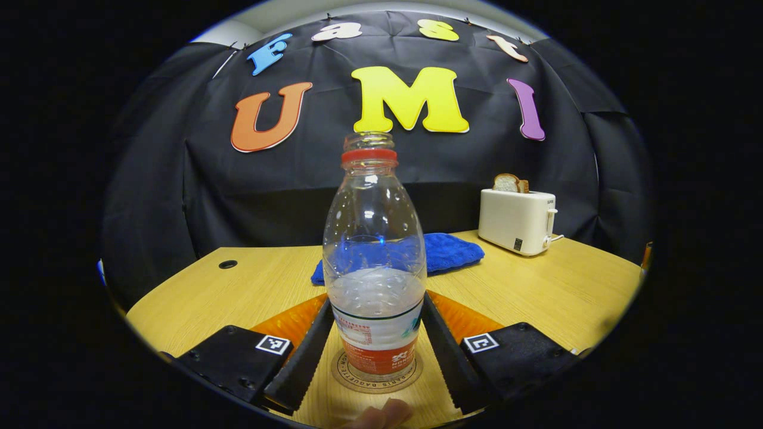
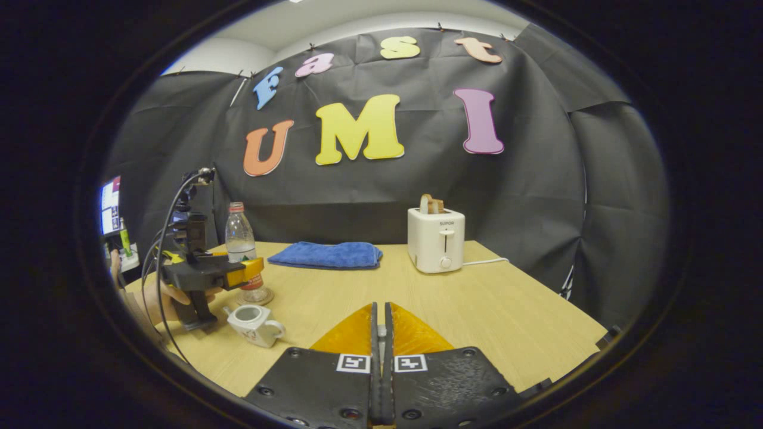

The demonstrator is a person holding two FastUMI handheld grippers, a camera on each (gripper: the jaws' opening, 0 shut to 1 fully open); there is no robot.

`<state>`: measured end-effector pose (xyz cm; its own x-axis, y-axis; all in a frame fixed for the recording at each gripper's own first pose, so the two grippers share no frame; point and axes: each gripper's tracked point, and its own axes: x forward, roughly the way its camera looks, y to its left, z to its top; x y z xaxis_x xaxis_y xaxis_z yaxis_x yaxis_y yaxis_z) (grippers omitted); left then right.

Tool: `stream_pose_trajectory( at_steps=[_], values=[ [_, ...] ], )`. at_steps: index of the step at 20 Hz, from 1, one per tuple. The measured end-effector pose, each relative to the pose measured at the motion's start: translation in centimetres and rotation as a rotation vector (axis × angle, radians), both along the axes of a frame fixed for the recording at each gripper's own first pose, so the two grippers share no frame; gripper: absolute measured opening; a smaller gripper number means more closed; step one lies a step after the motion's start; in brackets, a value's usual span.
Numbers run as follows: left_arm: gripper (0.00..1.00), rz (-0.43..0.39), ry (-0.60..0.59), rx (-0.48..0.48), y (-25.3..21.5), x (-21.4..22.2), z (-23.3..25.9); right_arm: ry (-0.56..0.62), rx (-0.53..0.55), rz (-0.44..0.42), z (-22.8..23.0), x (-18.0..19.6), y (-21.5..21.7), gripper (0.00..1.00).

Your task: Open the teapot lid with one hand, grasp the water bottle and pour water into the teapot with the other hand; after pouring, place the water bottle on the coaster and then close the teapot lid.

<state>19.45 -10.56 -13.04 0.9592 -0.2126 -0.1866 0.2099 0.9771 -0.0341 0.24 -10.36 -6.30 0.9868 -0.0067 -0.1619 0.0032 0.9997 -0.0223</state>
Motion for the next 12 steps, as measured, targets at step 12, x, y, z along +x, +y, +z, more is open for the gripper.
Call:
stream_pose_trajectory(
  at_steps=[12],
  values=[
    [0.90,0.032,-0.035,0.005,2.9,-7.6,0.8,-0.008,-0.050,0.049,-0.1,-1.1,2.9,0.00]
  ],
)
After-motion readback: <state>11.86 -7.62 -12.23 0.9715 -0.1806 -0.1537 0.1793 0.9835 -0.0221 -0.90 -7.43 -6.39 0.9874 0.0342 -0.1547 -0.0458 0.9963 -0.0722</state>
